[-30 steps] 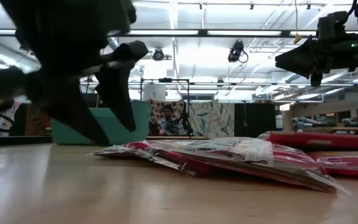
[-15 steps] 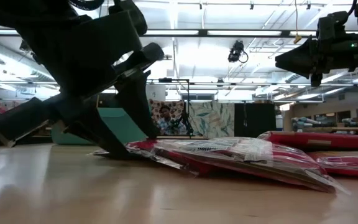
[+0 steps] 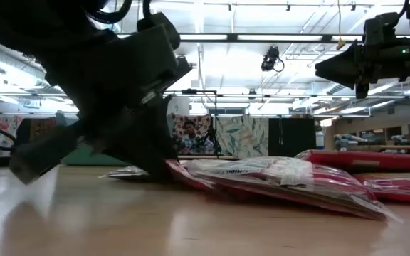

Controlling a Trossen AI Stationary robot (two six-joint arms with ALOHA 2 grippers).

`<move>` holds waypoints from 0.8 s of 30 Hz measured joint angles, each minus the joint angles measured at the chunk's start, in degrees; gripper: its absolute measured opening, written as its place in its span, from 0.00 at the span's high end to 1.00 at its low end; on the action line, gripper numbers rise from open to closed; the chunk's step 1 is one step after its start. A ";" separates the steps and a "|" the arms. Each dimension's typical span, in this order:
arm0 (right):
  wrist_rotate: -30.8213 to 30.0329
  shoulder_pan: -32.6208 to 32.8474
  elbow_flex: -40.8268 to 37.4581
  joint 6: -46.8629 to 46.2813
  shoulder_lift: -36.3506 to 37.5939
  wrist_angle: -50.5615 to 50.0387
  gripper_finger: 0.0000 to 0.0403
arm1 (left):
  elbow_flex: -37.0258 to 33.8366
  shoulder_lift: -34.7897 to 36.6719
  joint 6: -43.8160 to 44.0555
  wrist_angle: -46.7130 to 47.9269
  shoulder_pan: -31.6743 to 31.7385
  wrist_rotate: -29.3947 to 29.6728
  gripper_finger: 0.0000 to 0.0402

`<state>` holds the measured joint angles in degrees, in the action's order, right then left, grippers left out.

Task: Sort popcorn bags into baskets
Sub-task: Put the red popcorn bag into the blue bin

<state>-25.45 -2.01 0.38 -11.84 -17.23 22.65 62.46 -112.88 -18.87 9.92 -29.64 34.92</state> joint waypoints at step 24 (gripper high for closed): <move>0.02 0.01 0.00 0.00 0.00 0.13 0.73 | -0.11 42.41 45.27 30.64 16.88 -1.91 0.98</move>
<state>-25.43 -2.00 0.38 -11.84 -17.23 22.79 62.35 -70.47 26.41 40.57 -12.75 33.01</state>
